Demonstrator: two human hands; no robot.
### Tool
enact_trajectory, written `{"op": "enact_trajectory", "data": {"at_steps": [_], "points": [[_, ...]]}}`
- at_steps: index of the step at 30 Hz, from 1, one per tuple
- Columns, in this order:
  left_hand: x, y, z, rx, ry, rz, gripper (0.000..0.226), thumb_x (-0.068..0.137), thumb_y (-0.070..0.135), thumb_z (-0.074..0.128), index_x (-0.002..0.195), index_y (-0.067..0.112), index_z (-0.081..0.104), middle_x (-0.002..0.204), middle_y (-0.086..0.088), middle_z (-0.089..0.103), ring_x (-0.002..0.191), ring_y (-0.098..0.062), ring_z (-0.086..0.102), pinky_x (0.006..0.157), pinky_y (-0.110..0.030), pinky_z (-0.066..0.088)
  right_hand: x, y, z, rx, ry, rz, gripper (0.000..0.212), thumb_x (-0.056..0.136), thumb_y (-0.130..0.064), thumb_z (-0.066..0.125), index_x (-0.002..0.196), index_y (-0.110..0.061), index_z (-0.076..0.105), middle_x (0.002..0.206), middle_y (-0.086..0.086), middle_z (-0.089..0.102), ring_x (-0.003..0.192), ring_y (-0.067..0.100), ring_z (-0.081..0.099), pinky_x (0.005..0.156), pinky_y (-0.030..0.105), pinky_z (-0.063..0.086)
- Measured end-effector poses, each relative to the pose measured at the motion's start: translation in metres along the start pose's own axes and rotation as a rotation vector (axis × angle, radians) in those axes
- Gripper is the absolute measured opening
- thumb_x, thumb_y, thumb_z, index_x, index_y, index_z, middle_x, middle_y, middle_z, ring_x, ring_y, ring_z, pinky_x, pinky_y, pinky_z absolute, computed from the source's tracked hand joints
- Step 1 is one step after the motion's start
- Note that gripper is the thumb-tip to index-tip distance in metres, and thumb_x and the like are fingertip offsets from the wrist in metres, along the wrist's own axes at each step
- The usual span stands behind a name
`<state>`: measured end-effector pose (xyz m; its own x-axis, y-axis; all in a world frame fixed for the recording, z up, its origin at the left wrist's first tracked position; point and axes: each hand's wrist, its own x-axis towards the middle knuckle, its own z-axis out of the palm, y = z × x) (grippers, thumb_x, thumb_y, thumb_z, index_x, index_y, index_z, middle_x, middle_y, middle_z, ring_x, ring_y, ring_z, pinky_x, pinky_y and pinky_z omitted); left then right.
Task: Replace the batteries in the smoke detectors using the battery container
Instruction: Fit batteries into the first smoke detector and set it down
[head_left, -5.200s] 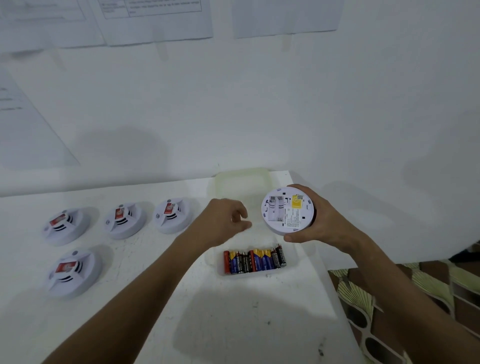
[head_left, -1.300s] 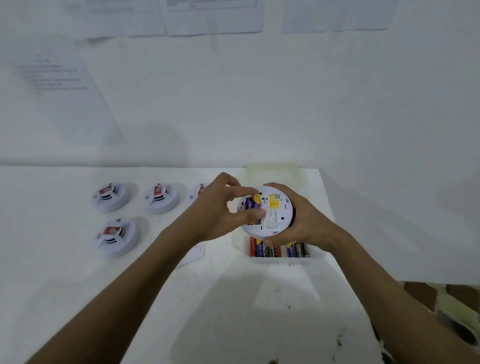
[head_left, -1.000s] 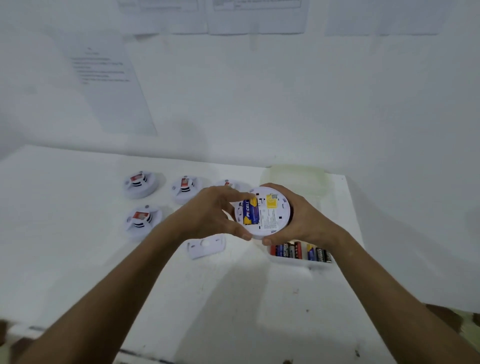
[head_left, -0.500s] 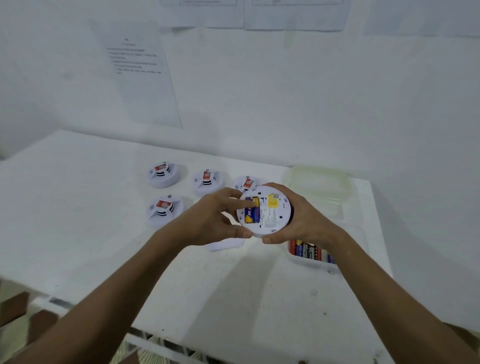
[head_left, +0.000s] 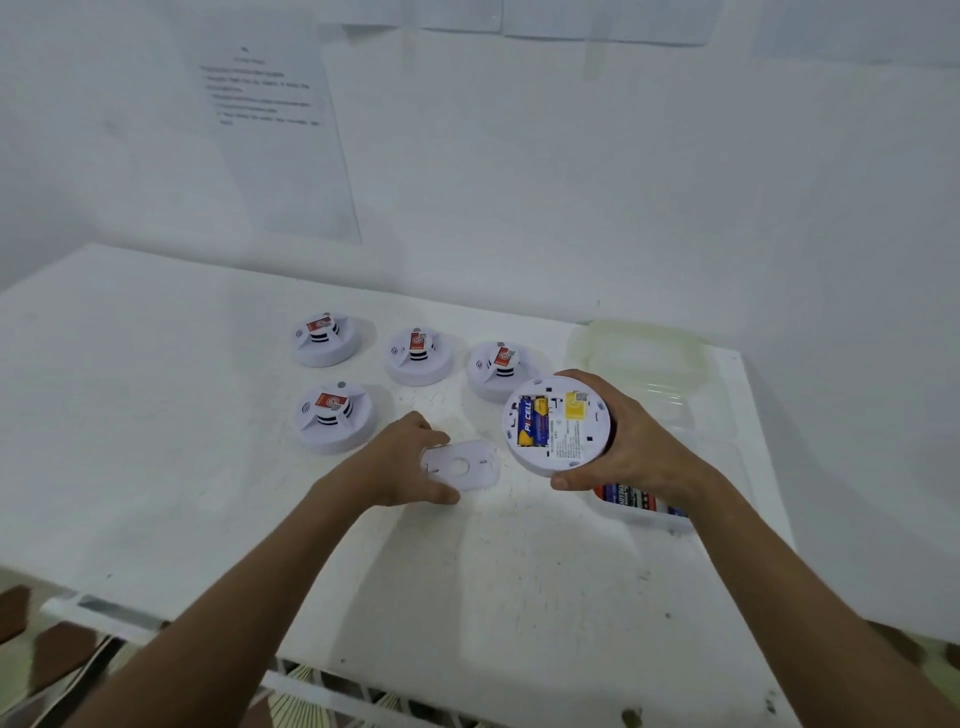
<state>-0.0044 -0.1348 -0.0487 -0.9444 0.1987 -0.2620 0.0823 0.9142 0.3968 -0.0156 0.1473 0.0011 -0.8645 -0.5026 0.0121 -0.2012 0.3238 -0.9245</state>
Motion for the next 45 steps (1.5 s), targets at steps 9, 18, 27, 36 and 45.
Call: {"op": "enact_trajectory", "data": {"at_steps": [9, 18, 27, 36, 45], "points": [[-0.004, -0.008, -0.021, -0.136, 0.222, 0.099, 0.061, 0.054, 0.066, 0.066, 0.091, 0.019, 0.067, 0.090, 0.005, 0.057, 0.078, -0.007, 0.051, 0.064, -0.019, 0.040, -0.012, 0.002, 0.012, 0.009, 0.069, 0.075, 0.089, 0.054, -0.002, 0.092, 0.127, -0.031, 0.050, 0.114, -0.022, 0.064, 0.110, 0.000, 0.059, 0.082, 0.017, 0.053], [-0.024, 0.045, -0.066, -0.205, 0.277, 0.494, 0.057, 0.061, 0.048, 0.084, 0.111, 0.028, 0.066, 0.099, 0.017, 0.056, 0.088, -0.001, 0.055, 0.064, -0.008, 0.040, -0.015, -0.009, 0.043, 0.097, 0.171, 0.028, 0.093, 0.052, 0.008, 0.091, 0.129, -0.027, 0.051, 0.115, -0.017, 0.064, 0.108, 0.005, 0.062, 0.081, 0.021, 0.054], [-0.020, 0.054, -0.057, -0.249, 0.181, 0.514, 0.068, 0.061, 0.051, 0.084, 0.123, 0.035, 0.061, 0.109, 0.012, 0.053, 0.096, 0.004, 0.051, 0.071, -0.007, 0.038, -0.020, -0.015, 0.052, 0.104, 0.208, 0.021, 0.096, 0.052, 0.003, 0.093, 0.134, -0.021, 0.049, 0.125, -0.003, 0.061, 0.115, 0.013, 0.059, 0.087, 0.029, 0.056], [-0.017, 0.059, -0.061, -0.246, 0.060, 0.439, 0.072, 0.065, 0.050, 0.082, 0.131, 0.033, 0.057, 0.122, 0.020, 0.051, 0.101, -0.002, 0.056, 0.079, -0.013, 0.048, -0.019, -0.019, 0.045, 0.076, 0.149, 0.018, 0.094, 0.053, 0.003, 0.093, 0.134, -0.020, 0.050, 0.126, -0.004, 0.059, 0.116, 0.016, 0.058, 0.088, 0.034, 0.057], [-0.019, 0.059, -0.069, -0.183, 0.036, 0.532, 0.077, 0.061, 0.048, 0.079, 0.131, 0.025, 0.058, 0.109, 0.007, 0.057, 0.095, -0.008, 0.057, 0.072, -0.010, 0.049, -0.018, -0.024, 0.036, 0.080, 0.055, 0.001, 0.092, 0.056, 0.006, 0.090, 0.133, -0.024, 0.051, 0.123, -0.007, 0.061, 0.116, 0.015, 0.058, 0.089, 0.031, 0.055]]}}
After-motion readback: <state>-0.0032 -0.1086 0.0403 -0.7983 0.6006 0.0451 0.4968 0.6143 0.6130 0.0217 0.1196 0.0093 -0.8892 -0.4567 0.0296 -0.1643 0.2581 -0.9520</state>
